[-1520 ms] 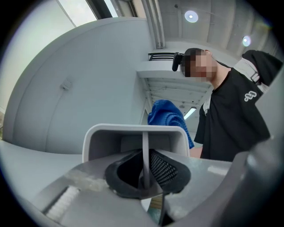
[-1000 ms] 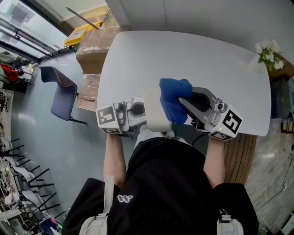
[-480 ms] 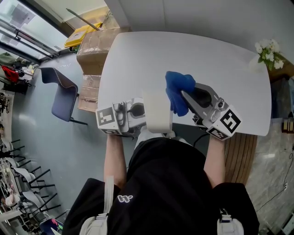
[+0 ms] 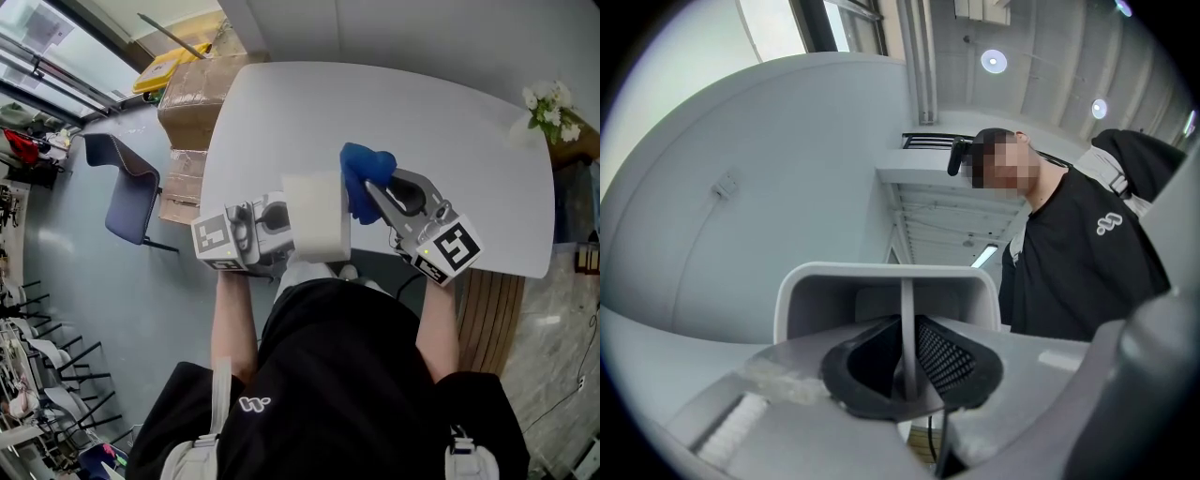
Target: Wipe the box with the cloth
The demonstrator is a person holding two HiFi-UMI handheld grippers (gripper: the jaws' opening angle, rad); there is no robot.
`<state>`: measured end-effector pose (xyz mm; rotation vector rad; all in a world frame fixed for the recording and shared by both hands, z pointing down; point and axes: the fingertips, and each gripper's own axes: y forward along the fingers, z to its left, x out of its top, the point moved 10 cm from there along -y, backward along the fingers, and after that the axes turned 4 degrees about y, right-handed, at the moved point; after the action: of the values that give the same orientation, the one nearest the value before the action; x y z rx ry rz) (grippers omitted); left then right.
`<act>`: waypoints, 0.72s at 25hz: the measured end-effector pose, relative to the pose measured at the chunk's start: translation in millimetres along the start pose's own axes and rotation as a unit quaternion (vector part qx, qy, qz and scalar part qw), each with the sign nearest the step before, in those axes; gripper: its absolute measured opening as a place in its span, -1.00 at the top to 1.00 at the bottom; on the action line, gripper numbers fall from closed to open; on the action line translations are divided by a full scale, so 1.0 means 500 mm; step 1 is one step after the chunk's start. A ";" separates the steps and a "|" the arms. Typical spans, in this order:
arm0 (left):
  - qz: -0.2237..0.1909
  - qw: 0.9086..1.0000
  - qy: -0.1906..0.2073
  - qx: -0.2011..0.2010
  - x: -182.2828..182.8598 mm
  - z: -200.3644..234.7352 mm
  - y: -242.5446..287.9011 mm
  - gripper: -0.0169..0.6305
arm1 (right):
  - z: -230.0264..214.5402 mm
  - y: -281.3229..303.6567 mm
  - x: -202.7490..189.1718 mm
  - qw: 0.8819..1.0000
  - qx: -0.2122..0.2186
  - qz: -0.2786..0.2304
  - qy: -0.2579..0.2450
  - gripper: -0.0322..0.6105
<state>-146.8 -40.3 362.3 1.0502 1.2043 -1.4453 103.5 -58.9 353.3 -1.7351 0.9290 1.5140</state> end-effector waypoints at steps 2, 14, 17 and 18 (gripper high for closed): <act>0.002 1.000 0.001 0.008 0.000 0.003 -0.005 0.79 | 0.002 0.004 -0.003 1.000 0.002 0.009 -0.007 0.74; -0.023 0.997 -0.016 0.078 -0.004 0.024 -0.030 0.79 | 0.045 0.021 0.004 0.995 0.092 0.031 -0.009 0.74; -0.026 0.995 -0.021 0.097 -0.007 0.031 -0.035 0.79 | 0.057 0.017 -0.006 0.991 0.128 0.040 -0.006 0.74; -0.028 0.994 -0.023 0.101 -0.007 0.033 -0.036 0.79 | 0.061 0.016 -0.009 0.990 0.137 0.041 -0.001 0.74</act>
<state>-164.6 -54.9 371.4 1.1198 1.0785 -1.6538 80.4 -37.4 353.6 -1.5141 1.1601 1.3653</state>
